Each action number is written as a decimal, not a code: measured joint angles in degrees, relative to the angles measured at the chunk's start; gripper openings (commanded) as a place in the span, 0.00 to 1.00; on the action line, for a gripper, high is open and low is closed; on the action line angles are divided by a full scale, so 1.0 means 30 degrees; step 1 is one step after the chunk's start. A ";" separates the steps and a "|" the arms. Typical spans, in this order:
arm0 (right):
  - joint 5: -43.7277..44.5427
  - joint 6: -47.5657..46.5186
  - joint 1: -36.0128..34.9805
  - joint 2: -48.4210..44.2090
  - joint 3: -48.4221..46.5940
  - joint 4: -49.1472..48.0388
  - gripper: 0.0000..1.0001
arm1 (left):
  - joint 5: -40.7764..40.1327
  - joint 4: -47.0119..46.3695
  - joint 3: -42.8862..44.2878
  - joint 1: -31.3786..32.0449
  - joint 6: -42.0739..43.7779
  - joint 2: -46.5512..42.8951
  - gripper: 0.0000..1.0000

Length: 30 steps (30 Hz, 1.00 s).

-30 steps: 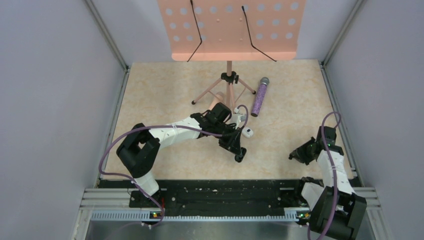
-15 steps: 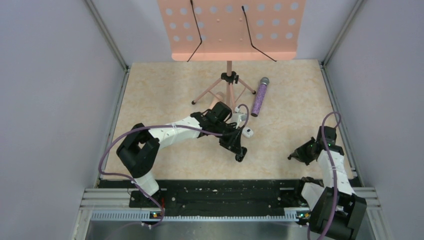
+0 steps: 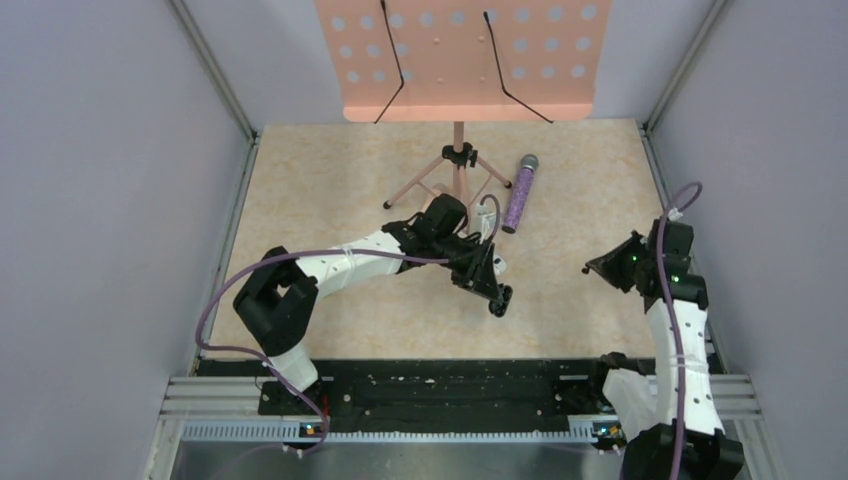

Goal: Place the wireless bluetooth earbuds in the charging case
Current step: Pick up the left earbud from the center of the board, then place the left earbud at the center of the board.

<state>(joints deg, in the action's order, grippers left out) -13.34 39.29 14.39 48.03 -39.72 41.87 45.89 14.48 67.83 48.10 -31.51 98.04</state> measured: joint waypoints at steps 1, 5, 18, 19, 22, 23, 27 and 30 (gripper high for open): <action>-0.0087 -0.0124 -0.0211 -0.0197 -0.0423 0.0029 0.00 | 0.0146 -0.0539 0.0000 0.0051 -0.0452 0.0000 0.00; -0.0867 -0.0663 -0.1071 -0.1239 -0.1552 0.0168 0.00 | 0.0415 -0.2135 0.0000 0.0277 -0.1523 0.0000 0.00; -0.5530 -0.2433 -0.3330 -0.3687 -0.2433 0.0437 0.00 | -0.1239 -0.3519 0.0015 0.0415 -0.3075 -0.0022 0.00; -0.5829 -0.2557 -0.3453 -0.3781 -0.2441 0.0488 0.00 | -0.1501 -0.3381 0.0226 0.0415 -0.3337 -0.0022 0.00; -0.6783 -0.2929 -0.3796 -0.4051 -0.2448 0.0736 0.00 | -0.2251 -0.3432 0.0627 0.0444 -0.4109 -0.0066 0.00; -0.7038 -0.3031 -0.3883 -0.4138 -0.2448 0.0809 0.00 | -0.2484 -0.3468 0.0634 0.0444 -0.4393 -0.0146 0.00; -0.8072 -0.3191 -0.4022 -0.4488 -0.2441 0.0874 0.00 | -0.2878 -0.3650 0.0634 0.0444 -0.5275 -0.0408 0.00; -0.8750 -0.3075 -0.4051 -0.4801 -0.2324 0.0758 0.00 | -0.3118 -0.3701 0.0634 0.0452 -0.5727 -0.0641 0.00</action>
<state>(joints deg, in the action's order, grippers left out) -39.59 30.06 2.24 33.63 -46.70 44.14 36.53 3.38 69.73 49.45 -48.69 96.12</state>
